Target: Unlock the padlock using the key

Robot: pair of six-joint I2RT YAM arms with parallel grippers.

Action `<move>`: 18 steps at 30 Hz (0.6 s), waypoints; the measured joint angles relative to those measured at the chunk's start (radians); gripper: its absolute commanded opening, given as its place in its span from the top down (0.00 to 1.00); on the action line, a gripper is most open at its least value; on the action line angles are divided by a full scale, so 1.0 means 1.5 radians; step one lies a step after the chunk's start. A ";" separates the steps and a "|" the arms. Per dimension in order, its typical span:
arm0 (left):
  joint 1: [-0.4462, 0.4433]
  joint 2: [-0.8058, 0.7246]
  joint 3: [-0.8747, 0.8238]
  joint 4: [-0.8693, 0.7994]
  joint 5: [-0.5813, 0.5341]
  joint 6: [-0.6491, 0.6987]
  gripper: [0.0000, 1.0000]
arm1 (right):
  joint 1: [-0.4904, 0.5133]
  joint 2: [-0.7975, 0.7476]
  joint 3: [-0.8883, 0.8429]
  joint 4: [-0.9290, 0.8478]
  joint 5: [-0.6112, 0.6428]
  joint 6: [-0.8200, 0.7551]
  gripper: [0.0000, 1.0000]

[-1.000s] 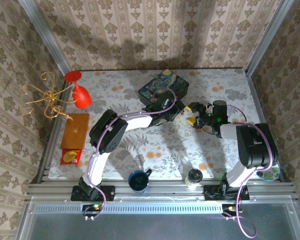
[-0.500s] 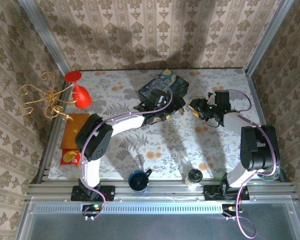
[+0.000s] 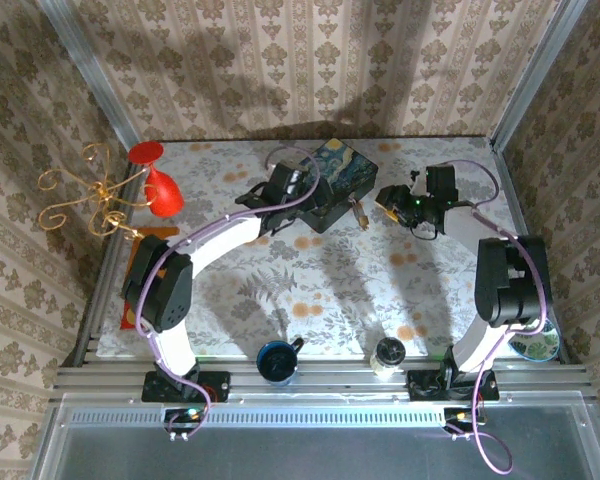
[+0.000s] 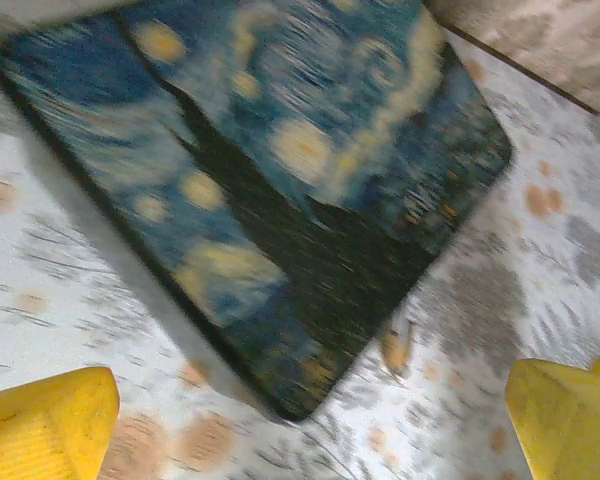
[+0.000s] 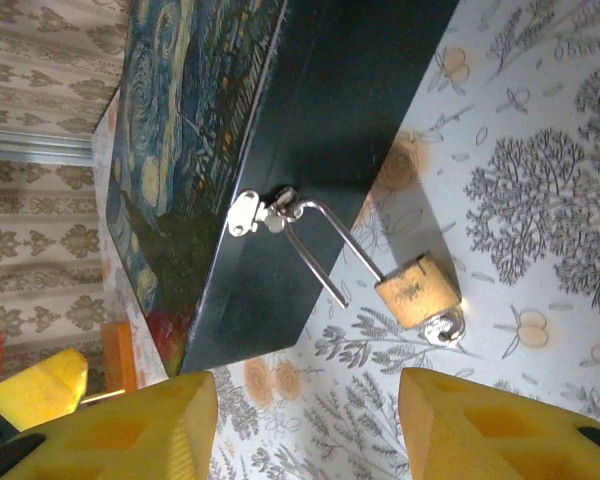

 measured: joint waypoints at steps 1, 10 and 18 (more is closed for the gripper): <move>0.009 0.000 0.000 -0.005 -0.008 0.007 0.00 | 0.000 0.012 0.017 -0.009 0.004 -0.010 0.48; 0.051 0.006 0.019 -0.014 -0.038 0.047 0.00 | -0.010 0.132 0.165 -0.062 0.032 -0.064 0.34; 0.059 0.043 0.039 -0.013 -0.035 0.054 0.00 | -0.011 0.224 0.280 -0.055 0.049 -0.083 0.26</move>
